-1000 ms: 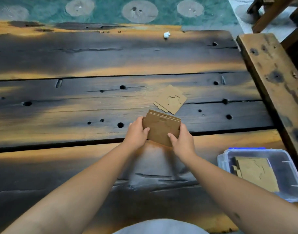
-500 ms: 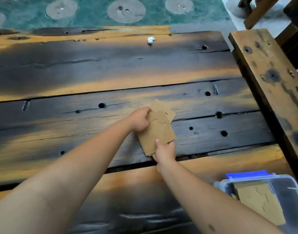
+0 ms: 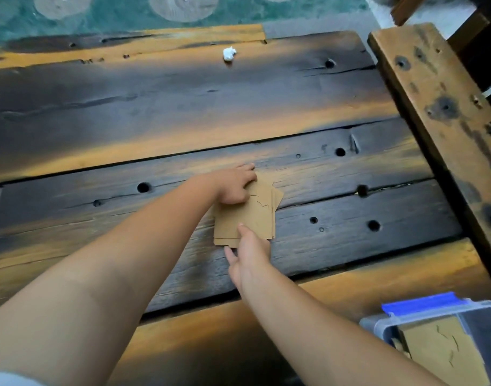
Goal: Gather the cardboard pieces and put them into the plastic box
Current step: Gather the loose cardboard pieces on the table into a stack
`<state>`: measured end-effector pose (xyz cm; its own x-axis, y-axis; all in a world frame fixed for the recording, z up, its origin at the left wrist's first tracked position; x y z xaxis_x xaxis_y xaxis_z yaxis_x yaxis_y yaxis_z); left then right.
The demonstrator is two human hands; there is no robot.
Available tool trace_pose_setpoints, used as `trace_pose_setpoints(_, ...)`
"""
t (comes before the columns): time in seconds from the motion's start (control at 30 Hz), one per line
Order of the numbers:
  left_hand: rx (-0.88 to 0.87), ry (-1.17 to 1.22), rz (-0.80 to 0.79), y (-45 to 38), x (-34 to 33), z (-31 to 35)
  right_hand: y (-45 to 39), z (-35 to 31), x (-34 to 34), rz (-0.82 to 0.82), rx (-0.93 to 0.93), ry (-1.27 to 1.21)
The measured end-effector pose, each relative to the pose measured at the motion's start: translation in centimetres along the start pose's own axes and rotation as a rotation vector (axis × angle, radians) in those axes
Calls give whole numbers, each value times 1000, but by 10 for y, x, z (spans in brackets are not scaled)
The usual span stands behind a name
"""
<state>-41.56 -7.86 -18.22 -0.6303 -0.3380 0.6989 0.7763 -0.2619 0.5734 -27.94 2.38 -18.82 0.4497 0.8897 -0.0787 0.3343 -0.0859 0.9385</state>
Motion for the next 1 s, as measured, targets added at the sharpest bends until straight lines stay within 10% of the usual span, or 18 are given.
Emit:
trace_pose_setpoints(0.33,74,10,79,43,-15,-29,-8,-5,28,54,185,262)
trace_pose_setpoints(0.67,280,530,156,131,-85,-40,14,-28,58,-168,654,949)
trace_pose_setpoints(1.0,317,843,589,257,-166,22,71,-2,110,-423,1088,1495)
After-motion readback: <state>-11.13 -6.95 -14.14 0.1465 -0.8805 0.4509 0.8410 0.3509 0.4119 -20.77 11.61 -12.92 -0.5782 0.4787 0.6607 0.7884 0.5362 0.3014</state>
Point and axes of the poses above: each hand's wrist, its own y-axis away from the middle knuckle, its own x-axis out of the back of the hand, z = x × y, the point moved 4 cm from there along -y, towards the middle knuckle, and after that the axes turned 5 degrees about y, right-handed, at the moved point
